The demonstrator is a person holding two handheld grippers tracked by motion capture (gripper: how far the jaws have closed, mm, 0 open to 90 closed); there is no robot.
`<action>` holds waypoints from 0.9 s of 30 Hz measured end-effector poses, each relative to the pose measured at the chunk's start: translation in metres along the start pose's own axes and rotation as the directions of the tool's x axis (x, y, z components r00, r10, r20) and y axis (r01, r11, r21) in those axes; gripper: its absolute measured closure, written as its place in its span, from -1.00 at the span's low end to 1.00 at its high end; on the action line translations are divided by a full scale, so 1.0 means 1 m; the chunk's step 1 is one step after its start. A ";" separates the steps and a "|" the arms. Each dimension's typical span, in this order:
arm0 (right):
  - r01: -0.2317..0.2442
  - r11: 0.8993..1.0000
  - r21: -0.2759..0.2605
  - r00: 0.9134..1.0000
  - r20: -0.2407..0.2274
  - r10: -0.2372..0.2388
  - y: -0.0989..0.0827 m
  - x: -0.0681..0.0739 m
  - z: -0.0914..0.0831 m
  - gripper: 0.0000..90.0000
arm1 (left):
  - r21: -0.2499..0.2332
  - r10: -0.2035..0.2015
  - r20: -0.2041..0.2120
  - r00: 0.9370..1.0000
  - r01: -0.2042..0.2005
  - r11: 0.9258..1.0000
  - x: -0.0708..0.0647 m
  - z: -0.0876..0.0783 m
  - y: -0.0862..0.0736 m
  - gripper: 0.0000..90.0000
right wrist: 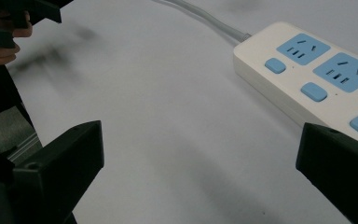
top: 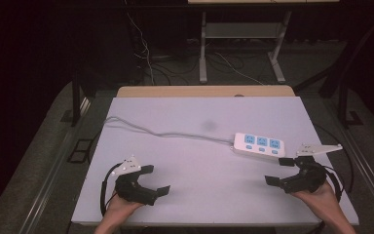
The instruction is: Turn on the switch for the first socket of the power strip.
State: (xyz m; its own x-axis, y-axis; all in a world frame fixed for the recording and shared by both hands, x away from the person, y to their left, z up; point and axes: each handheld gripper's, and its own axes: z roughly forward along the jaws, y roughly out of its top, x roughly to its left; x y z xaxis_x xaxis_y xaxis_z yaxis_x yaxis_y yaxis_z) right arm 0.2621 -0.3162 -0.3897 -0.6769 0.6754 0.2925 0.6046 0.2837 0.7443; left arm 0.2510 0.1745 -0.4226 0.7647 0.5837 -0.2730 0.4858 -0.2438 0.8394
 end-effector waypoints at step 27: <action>0.025 0.998 0.064 1.000 -0.001 -0.025 0.027 -0.011 0.004 -0.99 | -0.004 -0.009 -0.001 1.000 0.009 1.000 0.001 0.000 0.000 -1.00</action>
State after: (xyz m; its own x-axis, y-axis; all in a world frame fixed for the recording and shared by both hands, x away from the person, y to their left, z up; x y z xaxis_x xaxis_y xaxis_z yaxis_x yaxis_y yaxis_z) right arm 0.2876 -0.3135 -0.3759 -0.6923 0.6673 0.2746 0.6132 0.3434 0.7113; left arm 0.2516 0.1758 -0.4232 0.7597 0.5870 -0.2799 0.4911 -0.2357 0.8386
